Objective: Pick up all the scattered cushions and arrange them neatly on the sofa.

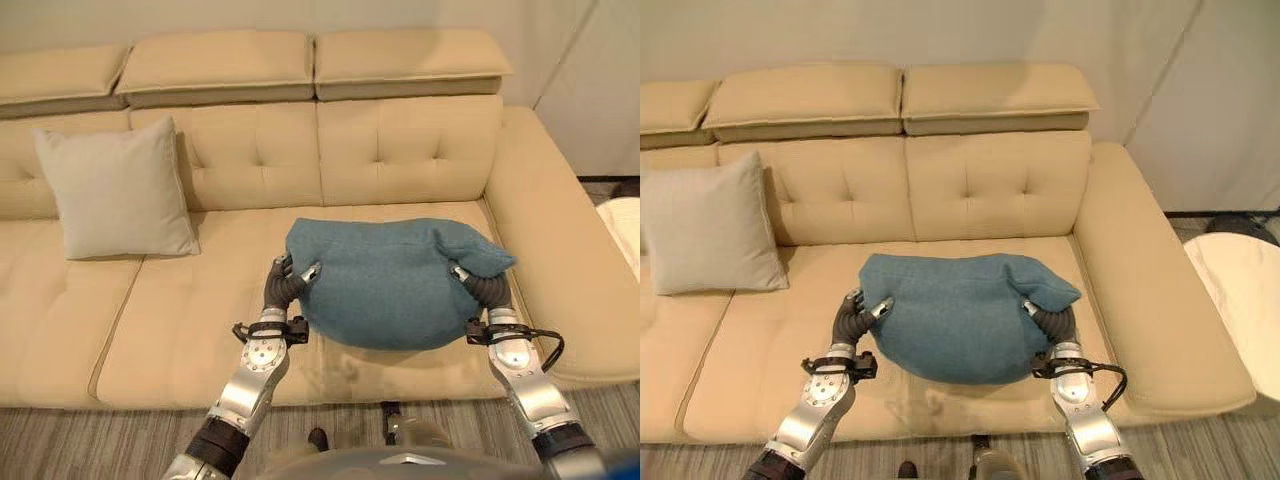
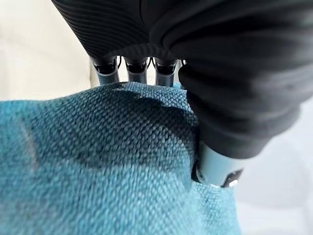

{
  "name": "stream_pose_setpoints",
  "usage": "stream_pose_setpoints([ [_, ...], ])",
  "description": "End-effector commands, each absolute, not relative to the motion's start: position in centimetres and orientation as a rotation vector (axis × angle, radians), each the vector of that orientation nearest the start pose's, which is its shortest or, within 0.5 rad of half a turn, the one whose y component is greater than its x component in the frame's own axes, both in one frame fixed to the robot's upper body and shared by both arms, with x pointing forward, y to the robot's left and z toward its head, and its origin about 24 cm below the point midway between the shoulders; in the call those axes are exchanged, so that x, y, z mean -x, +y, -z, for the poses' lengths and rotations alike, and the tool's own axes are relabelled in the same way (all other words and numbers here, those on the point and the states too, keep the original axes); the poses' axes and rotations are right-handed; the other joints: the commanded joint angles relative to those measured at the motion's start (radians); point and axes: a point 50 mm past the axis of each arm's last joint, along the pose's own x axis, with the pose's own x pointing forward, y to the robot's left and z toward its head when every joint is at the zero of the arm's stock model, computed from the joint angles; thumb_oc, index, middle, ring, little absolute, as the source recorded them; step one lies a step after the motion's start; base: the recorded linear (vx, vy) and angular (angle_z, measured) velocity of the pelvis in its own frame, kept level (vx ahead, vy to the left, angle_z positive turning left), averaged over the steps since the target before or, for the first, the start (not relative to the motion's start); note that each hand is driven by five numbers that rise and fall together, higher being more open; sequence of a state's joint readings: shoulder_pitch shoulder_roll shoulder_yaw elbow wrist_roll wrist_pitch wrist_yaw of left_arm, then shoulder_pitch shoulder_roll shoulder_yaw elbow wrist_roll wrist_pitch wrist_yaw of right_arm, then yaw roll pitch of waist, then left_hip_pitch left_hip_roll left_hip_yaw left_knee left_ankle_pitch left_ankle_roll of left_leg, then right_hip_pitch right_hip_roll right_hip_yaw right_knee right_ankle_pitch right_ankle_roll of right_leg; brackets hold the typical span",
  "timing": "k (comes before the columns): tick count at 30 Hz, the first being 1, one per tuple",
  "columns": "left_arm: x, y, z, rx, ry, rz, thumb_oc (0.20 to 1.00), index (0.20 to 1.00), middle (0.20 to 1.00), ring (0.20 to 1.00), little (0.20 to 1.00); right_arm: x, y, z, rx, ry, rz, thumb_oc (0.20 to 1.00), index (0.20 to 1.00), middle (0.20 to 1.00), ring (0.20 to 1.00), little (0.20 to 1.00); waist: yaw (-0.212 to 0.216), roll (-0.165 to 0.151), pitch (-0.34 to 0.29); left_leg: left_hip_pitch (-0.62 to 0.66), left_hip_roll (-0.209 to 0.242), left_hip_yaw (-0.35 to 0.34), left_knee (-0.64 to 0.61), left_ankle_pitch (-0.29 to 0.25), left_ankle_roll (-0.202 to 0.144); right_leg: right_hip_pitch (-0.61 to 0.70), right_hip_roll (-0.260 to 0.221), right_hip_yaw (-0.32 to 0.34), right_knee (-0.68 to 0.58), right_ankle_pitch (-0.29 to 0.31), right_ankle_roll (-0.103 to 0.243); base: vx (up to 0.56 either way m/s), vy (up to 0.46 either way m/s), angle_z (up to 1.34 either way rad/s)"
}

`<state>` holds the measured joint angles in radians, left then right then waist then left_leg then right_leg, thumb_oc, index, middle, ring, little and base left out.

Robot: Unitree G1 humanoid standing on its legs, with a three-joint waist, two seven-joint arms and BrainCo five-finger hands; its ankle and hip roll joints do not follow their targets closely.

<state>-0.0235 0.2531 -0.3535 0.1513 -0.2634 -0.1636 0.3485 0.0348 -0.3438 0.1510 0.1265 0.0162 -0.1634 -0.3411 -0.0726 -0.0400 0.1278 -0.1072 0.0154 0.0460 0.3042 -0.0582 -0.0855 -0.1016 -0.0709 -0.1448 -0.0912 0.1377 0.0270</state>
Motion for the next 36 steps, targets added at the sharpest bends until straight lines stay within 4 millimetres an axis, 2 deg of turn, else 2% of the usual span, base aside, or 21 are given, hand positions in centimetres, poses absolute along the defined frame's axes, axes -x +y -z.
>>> stream_pose_setpoints([
  [1,-25.4,13.2,-5.6,0.039,-0.172,0.026,0.2,0.2,0.2,0.2,0.2,-24.9,-19.1,-7.2,0.256,-0.283,0.171,0.2,0.2,0.2,0.2,0.2,-0.013,-0.014,-0.05,-0.006,0.029,0.069,-0.037,-0.065,0.029,0.026,-0.024,0.036,0.068,-0.104,0.088,0.07,-0.042,0.32],
  [4,-25.5,13.2,-5.6,0.024,-0.17,0.03,0.2,0.2,0.2,0.2,0.2,-24.8,-19.4,-7.1,0.259,-0.279,0.179,0.2,0.2,0.2,0.2,0.2,-0.009,-0.013,-0.056,-0.017,0.044,0.082,-0.132,-0.006,0.027,0.049,-0.02,0.017,0.056,-0.112,0.091,0.1,-0.007,0.21],
  [5,-25.7,13.3,-5.9,0.016,-0.181,0.023,0.2,0.2,0.2,0.2,0.2,-24.9,-19.3,-7.2,0.243,-0.28,0.184,0.2,0.2,0.2,0.2,0.2,-0.001,-0.01,-0.049,-0.043,0.044,0.078,-0.176,0.04,0.021,0.06,-0.009,0.018,0.054,-0.124,0.089,0.11,0.012,0.17],
  [7,-25.7,13.3,-6.1,0.025,-0.188,0.018,0.2,0.2,0.2,0.2,0.2,-24.9,-19.1,-7.1,0.235,-0.275,0.181,0.2,0.2,0.2,0.2,0.2,0.003,0.0,-0.051,-0.024,0.041,0.064,-0.231,0.05,0.02,0.068,0.004,0.024,0.052,-0.131,0.089,0.14,0.038,0.0],
  [12,-25.7,13.2,-6.4,0.011,-0.201,0.023,0.2,0.2,0.2,0.2,0.2,-25.2,-19.0,-7.5,0.237,-0.292,0.174,0.2,0.2,0.2,0.2,0.2,0.005,0.01,-0.073,0.052,0.033,0.079,-0.309,0.059,0.022,0.094,0.005,0.039,0.026,-0.131,0.09,0.17,0.075,-0.34],
  [20,-27.5,13.5,-9.4,-0.008,-0.327,-0.027,0.2,0.2,0.2,0.2,0.2,-27.5,-18.0,-11.2,0.205,-0.438,0.177,0.2,0.2,0.2,0.2,0.2,0.025,0.002,-0.077,0.091,0.022,0.111,-0.375,0.052,0.033,0.081,-0.005,0.061,0.004,-0.113,0.111,0.09,0.055,-0.04],
  [21,-28.3,13.3,-10.7,-0.006,-0.375,-0.035,0.2,0.2,0.2,0.2,0.2,-28.3,-17.8,-12.8,0.209,-0.5,0.183,0.2,0.2,0.2,0.2,0.2,0.031,0.0,-0.076,0.093,0.021,0.11,-0.382,0.048,0.034,0.075,-0.007,0.06,0.004,-0.111,0.116,0.08,0.02,-0.01],
  [22,-28.4,13.3,-10.7,-0.006,-0.377,-0.035,0.2,0.2,0.2,0.2,0.2,-28.3,-17.8,-12.8,0.209,-0.502,0.184,0.2,0.2,0.2,0.2,0.2,0.031,0.0,-0.074,0.093,0.021,0.11,-0.382,0.048,0.034,0.075,-0.007,0.06,0.004,-0.111,0.116,0.08,0.013,-0.02],
  [25,-30.2,12.4,-13.6,0.006,-0.473,-0.046,0.2,0.2,0.2,0.2,0.2,-29.9,-16.8,-15.5,0.207,-0.596,0.186,0.2,0.2,0.2,0.2,0.2,0.035,0.0,-0.061,0.082,0.019,0.104,-0.389,0.05,0.033,0.054,-0.01,0.058,0.004,-0.105,0.122,0.0,0.0,0.0],
  [29,-31.3,11.7,-15.1,0.004,-0.514,-0.041,0.2,0.2,0.2,0.2,0.2,-30.7,-15.9,-16.8,0.195,-0.638,0.182,0.2,0.2,0.2,0.2,0.2,0.036,0.003,-0.045,0.064,0.02,0.102,-0.39,0.055,0.032,0.033,-0.01,0.057,0.004,-0.097,0.125,-0.04,-0.006,-0.01],
  [31,-33.1,10.6,-18.1,-0.019,-0.59,-0.044,0.2,0.2,0.2,0.2,0.2,-32.2,-14.4,-19.2,0.172,-0.702,0.177,0.2,0.2,0.2,0.2,0.2,0.034,0.008,-0.022,0.004,0.021,0.094,-0.391,0.073,0.03,-0.032,-0.009,0.058,0.004,-0.076,0.132,-0.15,-0.021,-0.02],
  [34,-34.4,10.0,-20.5,-0.021,-0.648,-0.052,0.2,0.2,0.2,0.2,0.2,-33.2,-13.7,-21.4,0.147,-0.754,0.188,0.2,0.2,0.2,0.2,0.2,0.03,0.017,-0.012,-0.063,0.02,0.087,-0.391,0.098,0.021,-0.096,-0.011,0.057,0.006,-0.057,0.134,-0.09,-0.006,0.02],
  [35,-34.4,10.0,-20.5,-0.021,-0.648,-0.052,0.2,0.2,0.2,0.2,0.2,-33.2,-13.7,-21.4,0.147,-0.754,0.188,0.2,0.2,0.2,0.2,0.2,0.029,0.018,-0.013,-0.065,0.02,0.087,-0.391,0.098,0.021,-0.098,-0.011,0.057,0.006,-0.057,0.134,-0.1,-0.003,0.12],
  [36,-35.5,9.7,-22.9,-0.052,-0.702,-0.061,0.2,0.2,0.2,0.2,0.2,-34.3,-13.8,-23.8,0.159,-0.803,0.216,0.2,0.2,0.2,0.2,0.2,0.023,0.026,-0.012,-0.132,0.021,0.08,-0.391,0.121,0.005,-0.156,-0.013,0.049,0.009,-0.041,0.134,-0.09,-0.004,0.17],
])
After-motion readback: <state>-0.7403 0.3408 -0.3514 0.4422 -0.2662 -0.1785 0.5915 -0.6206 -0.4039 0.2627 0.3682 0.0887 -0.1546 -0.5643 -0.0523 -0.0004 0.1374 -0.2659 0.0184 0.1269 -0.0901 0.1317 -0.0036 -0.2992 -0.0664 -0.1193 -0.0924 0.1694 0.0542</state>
